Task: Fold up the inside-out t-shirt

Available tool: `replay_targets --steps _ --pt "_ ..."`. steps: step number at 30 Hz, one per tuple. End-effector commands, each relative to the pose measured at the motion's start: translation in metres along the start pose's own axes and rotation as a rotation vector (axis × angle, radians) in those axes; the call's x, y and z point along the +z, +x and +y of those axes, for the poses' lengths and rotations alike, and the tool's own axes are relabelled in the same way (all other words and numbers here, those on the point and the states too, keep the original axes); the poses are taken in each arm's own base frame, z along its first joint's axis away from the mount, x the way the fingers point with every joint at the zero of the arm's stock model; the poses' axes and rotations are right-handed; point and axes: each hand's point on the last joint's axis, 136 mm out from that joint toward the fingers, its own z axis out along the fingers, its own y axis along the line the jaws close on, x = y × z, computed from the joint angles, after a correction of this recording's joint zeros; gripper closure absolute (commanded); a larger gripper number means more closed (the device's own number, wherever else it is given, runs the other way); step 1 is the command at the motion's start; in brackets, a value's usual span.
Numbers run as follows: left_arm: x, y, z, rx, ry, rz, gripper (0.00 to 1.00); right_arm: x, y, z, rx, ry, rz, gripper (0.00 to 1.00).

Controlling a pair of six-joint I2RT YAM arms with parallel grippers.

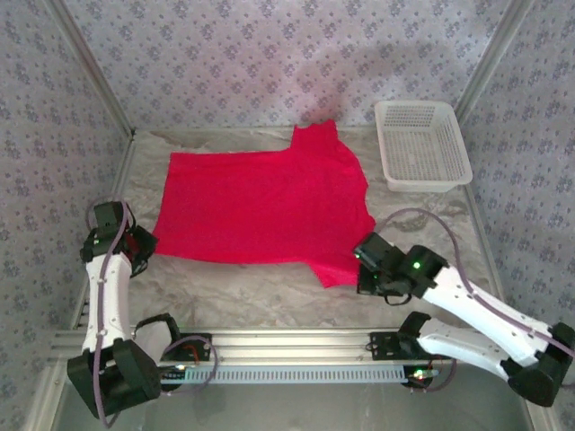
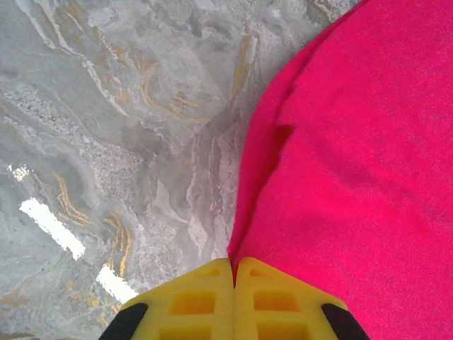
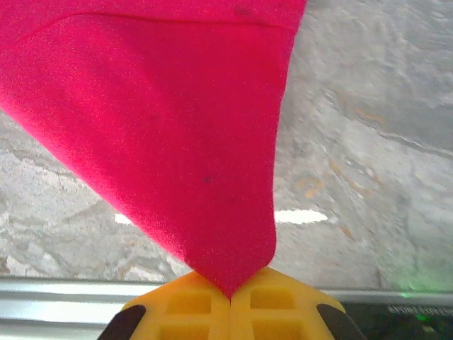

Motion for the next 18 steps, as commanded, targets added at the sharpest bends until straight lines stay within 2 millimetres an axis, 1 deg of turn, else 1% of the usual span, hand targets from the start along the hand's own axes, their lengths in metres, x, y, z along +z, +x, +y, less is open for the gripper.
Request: replay_targets --steps 1,3,6,8,11,14,18 --pt "0.001 0.016 0.012 -0.011 -0.04 0.061 1.0 -0.018 0.017 -0.023 0.03 0.061 0.05 1.0" --pt "-0.001 0.018 0.012 -0.004 -0.039 0.068 1.0 -0.022 0.017 -0.017 0.039 0.029 0.057 1.0" --pt "-0.003 0.014 0.008 -0.001 -0.028 0.055 1.0 -0.026 0.013 -0.005 0.036 -0.012 0.059 1.0" --pt "-0.001 0.011 0.002 0.002 -0.014 0.048 1.0 -0.029 -0.002 0.003 0.007 -0.013 0.025 1.0" --pt "0.007 0.007 -0.013 0.024 0.004 0.058 1.0 -0.027 -0.038 0.011 0.002 -0.001 -0.043 1.0" --pt "0.018 0.001 -0.032 0.076 -0.016 0.072 1.0 -0.018 -0.08 0.019 0.026 -0.017 -0.083 1.0" --pt "0.035 -0.02 -0.046 0.115 -0.071 0.07 1.0 -0.014 -0.135 0.022 0.024 0.0 -0.144 1.0"
